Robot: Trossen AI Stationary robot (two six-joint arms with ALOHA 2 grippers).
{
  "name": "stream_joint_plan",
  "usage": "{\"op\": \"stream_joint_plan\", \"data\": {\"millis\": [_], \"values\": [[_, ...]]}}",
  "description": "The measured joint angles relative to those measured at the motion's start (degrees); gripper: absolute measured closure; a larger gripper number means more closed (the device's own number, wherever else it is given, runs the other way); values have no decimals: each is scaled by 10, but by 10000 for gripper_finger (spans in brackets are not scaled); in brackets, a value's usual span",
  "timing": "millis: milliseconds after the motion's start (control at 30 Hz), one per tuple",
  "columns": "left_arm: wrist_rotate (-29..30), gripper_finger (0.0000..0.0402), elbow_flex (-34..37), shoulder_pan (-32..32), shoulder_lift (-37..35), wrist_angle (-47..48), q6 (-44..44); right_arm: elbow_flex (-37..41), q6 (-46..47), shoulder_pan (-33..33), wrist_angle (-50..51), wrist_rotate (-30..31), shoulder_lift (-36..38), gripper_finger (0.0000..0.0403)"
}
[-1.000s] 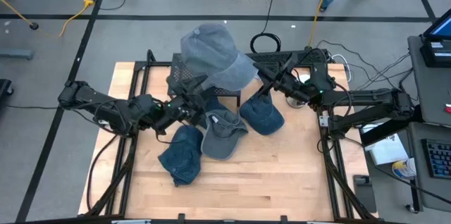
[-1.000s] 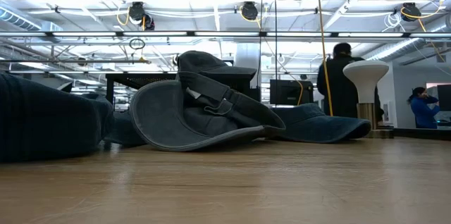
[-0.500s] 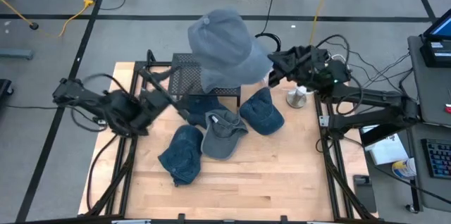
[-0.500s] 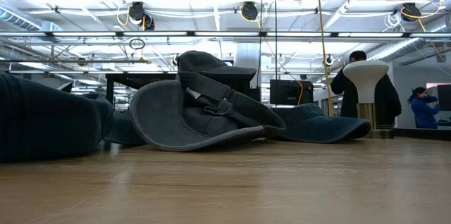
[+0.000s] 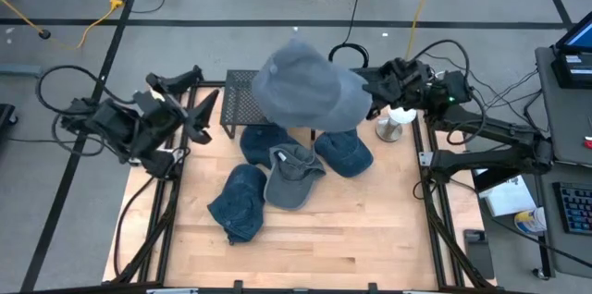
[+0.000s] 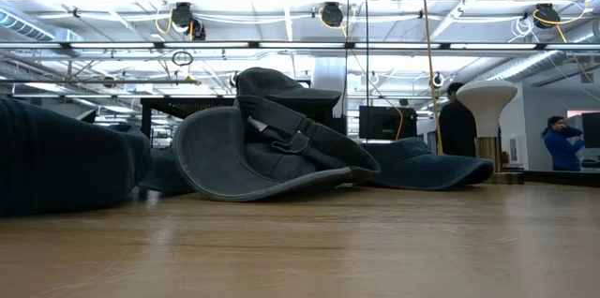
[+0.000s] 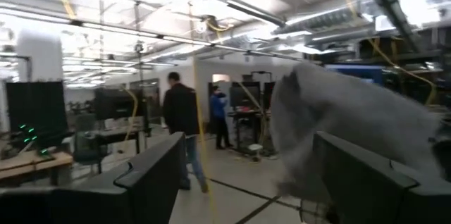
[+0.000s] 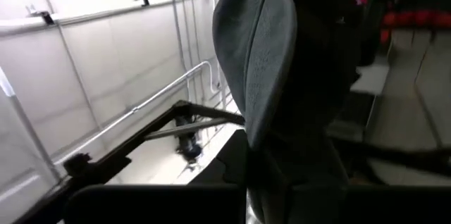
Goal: Pick & Place hat
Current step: Stack the right dark gray cap on top of the other dark gray cap on the shelf
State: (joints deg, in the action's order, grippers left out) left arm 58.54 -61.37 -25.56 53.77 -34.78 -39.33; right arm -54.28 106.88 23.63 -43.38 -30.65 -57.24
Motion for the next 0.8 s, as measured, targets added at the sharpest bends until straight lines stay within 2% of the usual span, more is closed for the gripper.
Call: {"op": "stream_joint_plan", "data": {"millis": [133,367,533,800], "values": [[-25,96,0,-3,-11,45,16,0,57,-12,8,-12,0,398],[-77,94,0,3,-1,55,37,0,81,-29,55,-26,0,400],[-120,98,0,27,14,94,89,0,95,-28,55,-26,0,400],[-190,99,0,76,54,96,146,0,128,-29,42,-26,0,400]]}}
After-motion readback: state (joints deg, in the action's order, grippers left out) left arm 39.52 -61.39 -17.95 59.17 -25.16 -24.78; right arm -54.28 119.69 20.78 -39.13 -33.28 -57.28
